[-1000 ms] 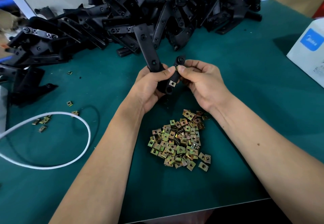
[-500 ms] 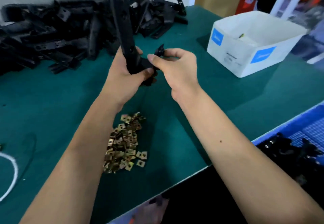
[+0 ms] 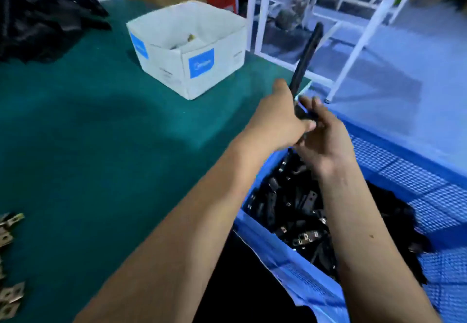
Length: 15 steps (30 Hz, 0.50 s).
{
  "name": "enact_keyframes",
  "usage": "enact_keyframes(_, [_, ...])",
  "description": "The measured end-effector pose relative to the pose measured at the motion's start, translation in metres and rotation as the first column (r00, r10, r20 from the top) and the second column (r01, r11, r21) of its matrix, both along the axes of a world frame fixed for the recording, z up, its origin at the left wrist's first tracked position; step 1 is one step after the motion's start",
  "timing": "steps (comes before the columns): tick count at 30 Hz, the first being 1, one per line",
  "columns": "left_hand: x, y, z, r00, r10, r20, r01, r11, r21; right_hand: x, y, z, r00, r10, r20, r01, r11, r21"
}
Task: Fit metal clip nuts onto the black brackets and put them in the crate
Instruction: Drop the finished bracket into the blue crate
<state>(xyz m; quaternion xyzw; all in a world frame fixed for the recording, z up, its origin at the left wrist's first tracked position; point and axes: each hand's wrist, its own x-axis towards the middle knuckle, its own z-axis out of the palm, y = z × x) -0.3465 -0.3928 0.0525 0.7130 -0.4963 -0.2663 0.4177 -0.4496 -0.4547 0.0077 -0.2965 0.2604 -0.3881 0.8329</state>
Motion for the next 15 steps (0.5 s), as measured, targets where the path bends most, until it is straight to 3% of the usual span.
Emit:
enact_keyframes(4, [-0.057, -0.028, -0.074, 0.949, -0.014, -0.315, 0.092, 0.968, 0.235, -0.060, -0.027, -0.069, 0.976, -0.125, -0.181, 0.165, 0.960, 0.228])
enact_keyframes(6, [-0.069, -0.026, -0.111, 0.959, -0.009, -0.284, 0.125, 0.911, 0.393, -0.081, -0.031, -0.115, 0.914, -0.186, -0.361, 0.312, 0.890, 0.333])
enact_keyframes(8, [-0.073, -0.018, -0.143, 0.990, -0.030, -0.138, 0.101, 0.834, 0.543, -0.100, -0.026, -0.158, 0.743, -0.159, -0.650, 0.434, 0.853, 0.289])
enact_keyframes(10, [-0.073, -0.009, -0.164, 0.996, -0.046, -0.080, 0.086, 0.786, 0.613, -0.117, -0.020, -0.192, 0.475, -0.078, -0.876, 0.440, 0.884, 0.160])
enact_keyframes(12, [-0.071, -0.005, -0.171, 0.995, -0.086, -0.055, 0.102, 0.787, 0.608, -0.126, -0.016, -0.208, 0.283, -0.066, -0.957, 0.382, 0.923, 0.049])
enact_keyframes(15, [-0.068, -0.008, -0.156, 0.986, -0.165, -0.004, 0.143, 0.844, 0.517, -0.125, -0.018, -0.208, 0.109, -0.113, -0.988, 0.309, 0.948, -0.074])
